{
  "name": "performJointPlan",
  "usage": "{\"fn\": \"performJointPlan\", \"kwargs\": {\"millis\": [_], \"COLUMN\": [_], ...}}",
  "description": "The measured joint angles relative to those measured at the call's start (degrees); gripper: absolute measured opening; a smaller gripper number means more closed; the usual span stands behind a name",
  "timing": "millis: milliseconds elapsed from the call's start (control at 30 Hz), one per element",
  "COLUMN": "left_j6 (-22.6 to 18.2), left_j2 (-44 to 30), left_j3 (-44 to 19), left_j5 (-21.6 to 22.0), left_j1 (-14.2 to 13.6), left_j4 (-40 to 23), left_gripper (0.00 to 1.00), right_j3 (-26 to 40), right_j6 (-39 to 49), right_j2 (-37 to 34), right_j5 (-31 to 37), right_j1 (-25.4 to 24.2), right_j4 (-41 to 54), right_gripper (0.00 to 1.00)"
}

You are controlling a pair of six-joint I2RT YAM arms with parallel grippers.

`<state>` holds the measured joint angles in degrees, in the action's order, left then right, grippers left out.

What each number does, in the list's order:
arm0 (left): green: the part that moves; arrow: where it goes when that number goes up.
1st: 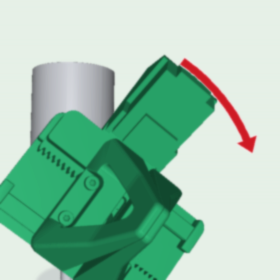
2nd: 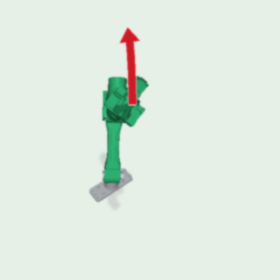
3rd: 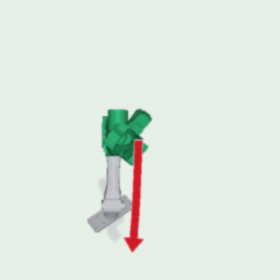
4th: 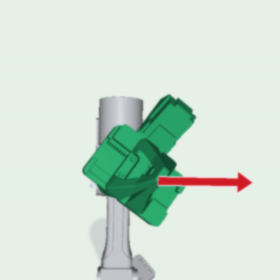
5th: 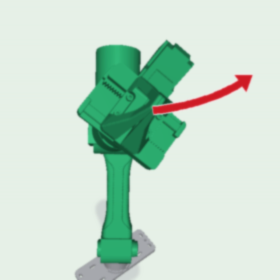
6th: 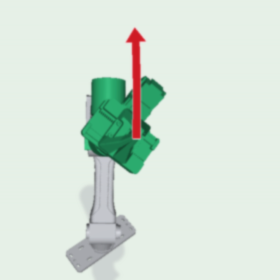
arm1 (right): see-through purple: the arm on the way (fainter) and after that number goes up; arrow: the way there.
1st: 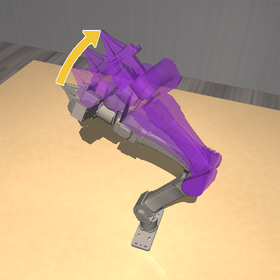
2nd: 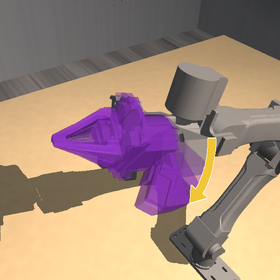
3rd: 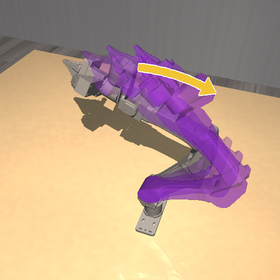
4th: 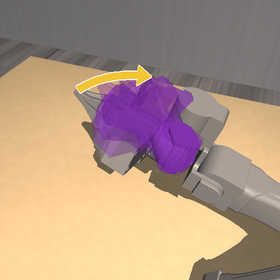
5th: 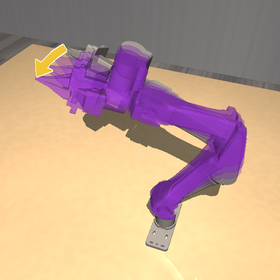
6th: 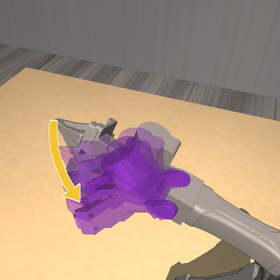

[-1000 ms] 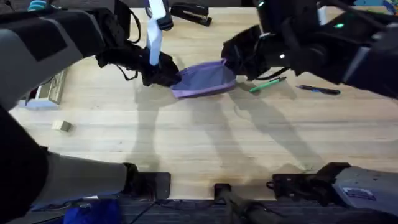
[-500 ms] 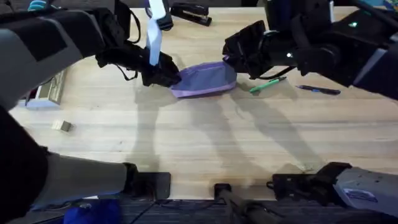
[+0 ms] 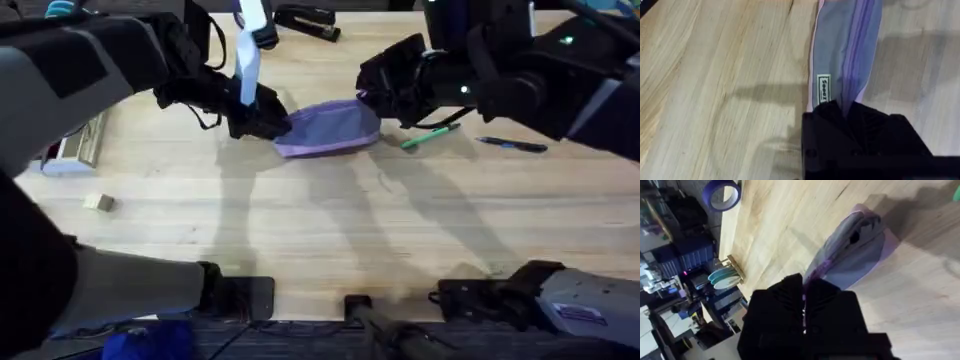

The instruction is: Unzip the bag, pick up the pens from the table one at a time and place them inside, then zip the bag closed.

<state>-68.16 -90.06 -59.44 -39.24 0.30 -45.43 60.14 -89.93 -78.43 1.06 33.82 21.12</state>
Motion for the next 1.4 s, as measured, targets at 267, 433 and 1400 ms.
{"fn": "performJointPlan", "kwargs": {"millis": [267, 433, 1400], "left_j6": [0.0, 0.0, 0.0], "left_j2": [0.0, 0.0, 0.0], "left_j3": [0.0, 0.0, 0.0], "left_j5": [0.2, 0.3, 2.4], "left_j1": [0.0, 0.0, 0.5], "left_j4": [-0.1, -0.1, 0.0], "left_gripper": [0.042, 0.042, 0.042], "right_j3": [0.0, 0.0, 0.0], "right_j6": [0.0, 0.2, 0.2], "right_j2": [-0.4, -2.9, -11.8], "right_j5": [0.2, 0.3, 0.9], "right_j1": [3.7, 6.7, 15.5], "right_j4": [-1.1, -5.4, -18.1], "right_gripper": [0.033, 0.033, 0.032]}}
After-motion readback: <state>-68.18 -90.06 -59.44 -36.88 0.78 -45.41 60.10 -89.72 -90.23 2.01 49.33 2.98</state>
